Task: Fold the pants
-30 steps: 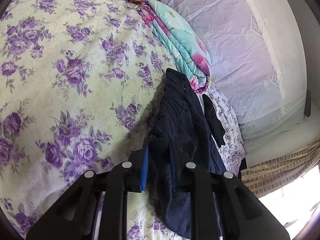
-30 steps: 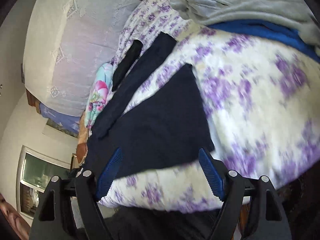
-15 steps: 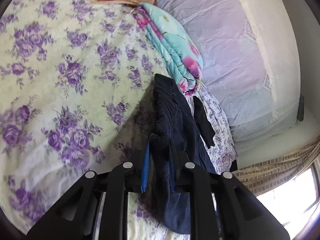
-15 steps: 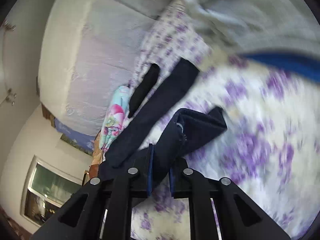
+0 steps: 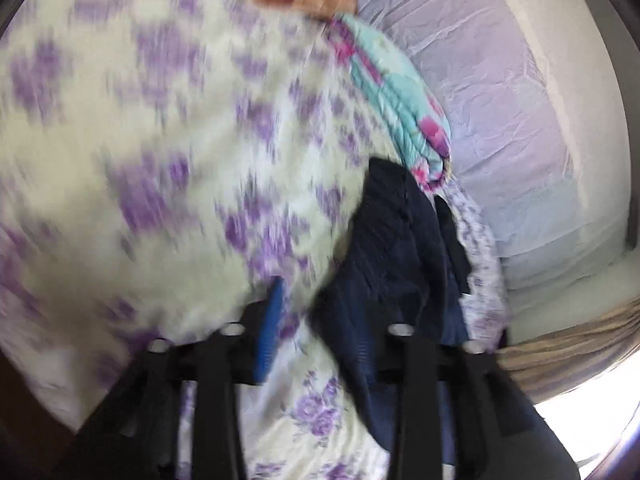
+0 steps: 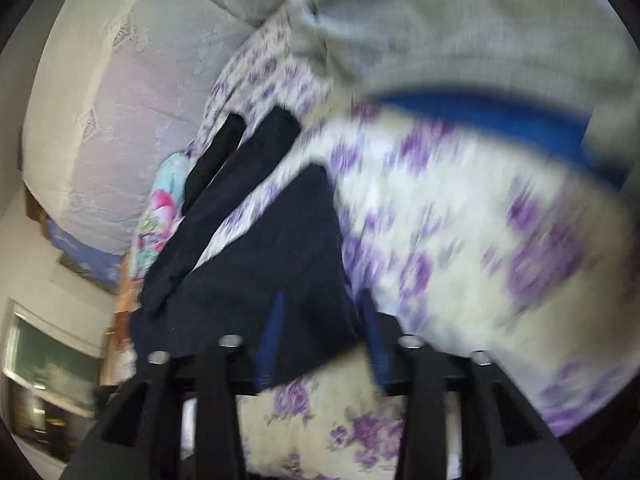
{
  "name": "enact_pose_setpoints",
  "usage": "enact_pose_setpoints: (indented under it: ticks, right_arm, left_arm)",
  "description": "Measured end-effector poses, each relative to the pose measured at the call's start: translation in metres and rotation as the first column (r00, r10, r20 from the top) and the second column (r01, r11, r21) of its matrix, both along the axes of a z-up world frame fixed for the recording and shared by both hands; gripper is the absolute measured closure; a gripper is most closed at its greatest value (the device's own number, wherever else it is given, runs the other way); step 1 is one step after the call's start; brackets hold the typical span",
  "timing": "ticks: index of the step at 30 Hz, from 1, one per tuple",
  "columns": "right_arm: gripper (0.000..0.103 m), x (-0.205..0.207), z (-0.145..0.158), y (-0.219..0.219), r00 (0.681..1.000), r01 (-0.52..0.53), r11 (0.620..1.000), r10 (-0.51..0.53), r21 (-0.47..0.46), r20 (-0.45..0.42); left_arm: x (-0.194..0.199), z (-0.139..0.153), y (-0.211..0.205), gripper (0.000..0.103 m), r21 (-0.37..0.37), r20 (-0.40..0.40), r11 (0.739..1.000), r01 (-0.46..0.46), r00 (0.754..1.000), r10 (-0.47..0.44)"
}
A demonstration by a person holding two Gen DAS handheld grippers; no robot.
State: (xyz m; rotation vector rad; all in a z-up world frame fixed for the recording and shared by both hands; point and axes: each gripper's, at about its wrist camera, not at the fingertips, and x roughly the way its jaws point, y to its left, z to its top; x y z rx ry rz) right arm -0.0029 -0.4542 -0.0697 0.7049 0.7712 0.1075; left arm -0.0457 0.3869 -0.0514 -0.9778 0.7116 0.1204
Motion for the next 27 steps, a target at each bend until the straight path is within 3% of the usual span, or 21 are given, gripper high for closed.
enact_pose_setpoints:
  ticks: [1,2,4,6,10,13,18,19,21,23,25,26,27]
  right_arm:
    - [0.056,0.0,0.017,0.0,0.999,0.019,0.997,-0.017,-0.072,0.035]
    - [0.056,0.004,0.028,0.001,0.998,0.014,0.995,-0.007,-0.095,0.065]
    - [0.054,0.021,0.043,0.008,0.992,-0.038,0.998,0.044,-0.052,0.122]
    - [0.044,0.047,0.051,0.023,0.983,-0.085,0.996,0.084,0.002,0.163]
    - [0.04,0.123,0.06,0.093,0.953,-0.24,0.97,0.227,0.042,0.2]
    - [0.037,0.177,0.059,0.148,0.92,-0.355,0.929,0.329,0.1,0.213]
    - [0.034,0.265,0.028,0.206,0.906,-0.419,0.895,0.403,0.149,0.131]
    - [0.034,0.273,0.021,0.211,0.913,-0.408,0.902,0.397,0.145,0.1]
    - [0.037,0.29,-0.007,0.201,0.932,-0.36,0.917,0.363,0.172,0.012]
    - [0.076,0.294,-0.027,0.178,0.937,-0.34,0.911,0.35,0.234,-0.004]
    - [0.08,0.293,-0.035,0.146,0.944,-0.306,0.903,0.329,0.303,-0.027]
    - [0.075,0.288,-0.031,0.135,0.951,-0.287,0.913,0.308,0.289,-0.028]
    - [0.068,0.283,-0.018,0.122,0.96,-0.268,0.94,0.278,0.209,-0.02]
  left_arm:
    - [-0.001,0.016,0.001,0.047,0.052,0.019,0.999,-0.016,1.0,0.015]
    - [0.001,0.027,0.0,0.045,0.071,0.039,0.997,-0.019,0.999,0.016]
    - [0.02,0.048,-0.009,0.045,0.071,0.085,0.997,0.029,0.996,-0.035]
    - [0.05,0.064,-0.034,0.044,0.083,0.109,0.99,0.111,0.987,-0.12]
    - [0.126,0.084,-0.113,0.033,0.131,0.093,0.946,0.296,0.946,-0.309]
    - [0.182,0.078,-0.166,0.029,0.144,0.042,0.91,0.388,0.917,-0.397]
    - [0.242,0.034,-0.175,0.029,0.129,-0.096,0.913,0.387,0.921,-0.377]
    - [0.246,0.02,-0.162,0.03,0.119,-0.127,0.921,0.371,0.926,-0.356]
    - [0.248,-0.002,-0.143,0.049,0.025,-0.12,0.925,0.379,0.92,-0.373]
    - [0.24,-0.018,-0.115,0.094,-0.067,-0.107,0.931,0.358,0.925,-0.364]
    - [0.227,-0.024,-0.088,0.102,-0.156,-0.091,0.931,0.329,0.934,-0.345]
    - [0.223,-0.023,-0.082,0.102,-0.187,-0.07,0.926,0.327,0.936,-0.345]
    - [0.222,-0.02,-0.079,0.102,-0.193,-0.063,0.925,0.328,0.936,-0.345]
